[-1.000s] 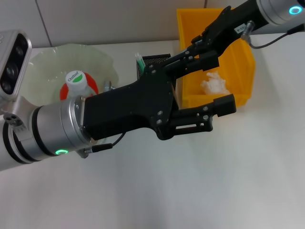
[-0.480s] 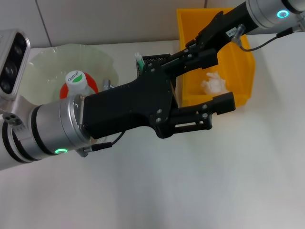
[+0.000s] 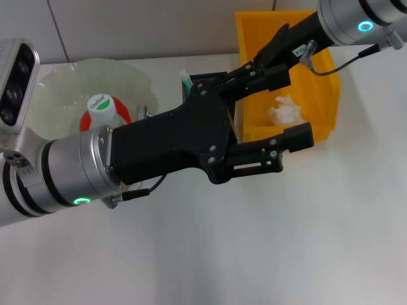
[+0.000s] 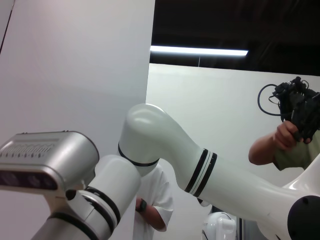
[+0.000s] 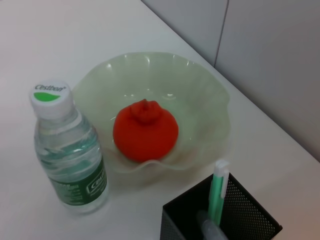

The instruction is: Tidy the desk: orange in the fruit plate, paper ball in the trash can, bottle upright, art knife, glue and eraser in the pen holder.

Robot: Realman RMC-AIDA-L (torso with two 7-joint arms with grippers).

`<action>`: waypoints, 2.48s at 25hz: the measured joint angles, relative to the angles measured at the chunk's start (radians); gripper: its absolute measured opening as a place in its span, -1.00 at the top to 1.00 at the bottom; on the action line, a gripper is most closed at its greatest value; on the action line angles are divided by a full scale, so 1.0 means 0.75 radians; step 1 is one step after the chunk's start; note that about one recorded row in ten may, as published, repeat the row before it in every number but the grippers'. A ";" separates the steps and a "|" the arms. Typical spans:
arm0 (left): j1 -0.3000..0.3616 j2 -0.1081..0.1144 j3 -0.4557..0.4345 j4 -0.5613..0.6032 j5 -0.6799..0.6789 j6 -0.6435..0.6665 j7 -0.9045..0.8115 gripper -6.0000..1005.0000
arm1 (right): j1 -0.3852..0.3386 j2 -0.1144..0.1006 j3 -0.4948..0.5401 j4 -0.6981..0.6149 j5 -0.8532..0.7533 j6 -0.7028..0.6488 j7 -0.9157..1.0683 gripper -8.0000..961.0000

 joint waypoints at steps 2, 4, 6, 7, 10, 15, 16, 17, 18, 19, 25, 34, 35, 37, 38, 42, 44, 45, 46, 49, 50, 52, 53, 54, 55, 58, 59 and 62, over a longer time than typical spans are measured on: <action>0.000 0.000 0.000 0.000 0.000 0.000 0.000 -0.64 | 0.002 0.000 0.000 0.018 0.000 0.013 -0.001 0.69; 0.000 0.000 0.000 0.000 0.000 0.001 0.000 -0.64 | 0.005 0.000 0.000 0.033 0.000 0.021 -0.003 0.69; 0.000 0.000 0.000 0.000 0.000 0.001 0.000 -0.64 | 0.009 0.000 0.000 0.043 -0.002 0.024 -0.004 0.69; 0.000 0.000 0.000 0.000 0.000 0.001 0.000 -0.64 | 0.011 0.000 0.000 0.049 -0.006 0.028 -0.005 0.69; 0.000 0.000 0.001 0.000 0.000 0.001 0.000 -0.64 | 0.014 0.001 -0.007 0.060 -0.027 0.047 -0.005 0.69; 0.000 0.000 0.003 0.000 0.000 0.001 0.000 -0.64 | 0.016 0.001 -0.036 0.078 -0.033 0.081 -0.013 0.69; 0.000 0.000 0.003 0.000 0.000 0.001 0.000 -0.64 | 0.016 0.001 -0.036 0.078 -0.033 0.081 -0.013 0.69; 0.000 0.000 0.004 0.000 0.000 0.001 0.000 -0.64 | 0.017 0.001 -0.037 0.079 -0.033 0.085 -0.014 0.69; 0.000 0.000 0.004 0.000 0.000 0.001 0.000 -0.64 | 0.017 0.001 -0.038 0.079 -0.033 0.087 -0.015 0.69; 0.000 0.000 0.004 0.001 0.000 0.001 0.000 -0.64 | 0.018 0.001 -0.038 0.080 -0.033 0.088 -0.015 0.69; 0.000 0.000 0.002 0.002 0.000 0.001 0.000 -0.64 | 0.025 0.000 -0.039 0.080 -0.033 0.103 -0.016 0.69; 0.000 0.000 -0.002 0.002 0.001 0.001 0.001 -0.64 | 0.036 0.012 -0.041 0.079 -0.025 0.125 -0.019 0.70; 0.000 0.000 -0.003 0.002 0.002 0.001 0.001 -0.64 | 0.039 0.016 -0.045 0.079 -0.024 0.131 -0.020 0.69; 0.000 0.000 -0.003 0.002 0.003 0.001 0.001 -0.64 | 0.040 0.016 -0.048 0.078 -0.024 0.137 -0.020 0.68; 0.000 0.000 -0.004 0.002 0.004 0.001 0.002 -0.64 | 0.040 0.017 -0.051 0.078 -0.024 0.143 -0.021 0.68; 0.000 0.001 -0.004 0.002 0.006 0.000 0.005 -0.64 | 0.041 0.017 -0.055 0.077 -0.015 0.158 -0.036 0.50; 0.000 0.002 -0.005 0.002 0.007 -0.003 0.006 -0.64 | 0.040 0.017 -0.055 0.074 -0.006 0.159 -0.050 0.38; 0.000 0.002 -0.005 0.002 0.008 -0.004 0.006 -0.64 | 0.040 0.017 -0.055 0.073 -0.002 0.160 -0.058 0.32; 0.000 0.002 -0.005 0.002 0.008 -0.004 0.006 -0.64 | 0.039 0.017 -0.055 0.072 0.003 0.160 -0.063 0.27; 0.000 0.002 -0.008 0.002 0.008 -0.006 0.006 -0.64 | 0.034 0.017 -0.046 0.066 0.031 0.158 -0.089 0.13; 0.000 0.003 -0.008 0.002 0.008 -0.006 0.007 -0.64 | 0.031 0.016 -0.042 0.064 0.044 0.156 -0.098 0.08; 0.000 0.004 -0.009 0.001 0.008 -0.006 0.014 -0.64 | 0.015 0.015 -0.040 0.043 0.077 0.149 -0.119 -0.01; 0.000 0.005 -0.010 -0.001 0.008 -0.007 0.017 -0.64 | 0.002 0.014 -0.040 0.023 0.088 0.146 -0.124 -0.06; 0.001 0.005 -0.013 -0.003 0.008 -0.007 0.020 -0.64 | -0.011 0.014 -0.042 0.003 0.093 0.145 -0.129 -0.11; 0.001 0.006 -0.016 -0.005 0.008 -0.007 0.021 -0.64 | -0.029 0.014 -0.046 -0.023 0.097 0.144 -0.134 -0.16; 0.002 0.008 -0.033 -0.012 0.009 -0.009 0.021 -0.64 | -0.068 0.015 -0.055 -0.064 0.095 0.143 -0.142 -0.36; 0.002 0.009 -0.037 -0.013 0.009 -0.009 0.021 -0.64 | -0.078 0.015 -0.055 -0.070 0.094 0.143 -0.143 -0.43; 0.008 0.011 -0.055 -0.015 0.010 -0.010 0.023 -0.64 | -0.108 0.014 -0.051 -0.080 0.095 0.139 -0.151 -0.57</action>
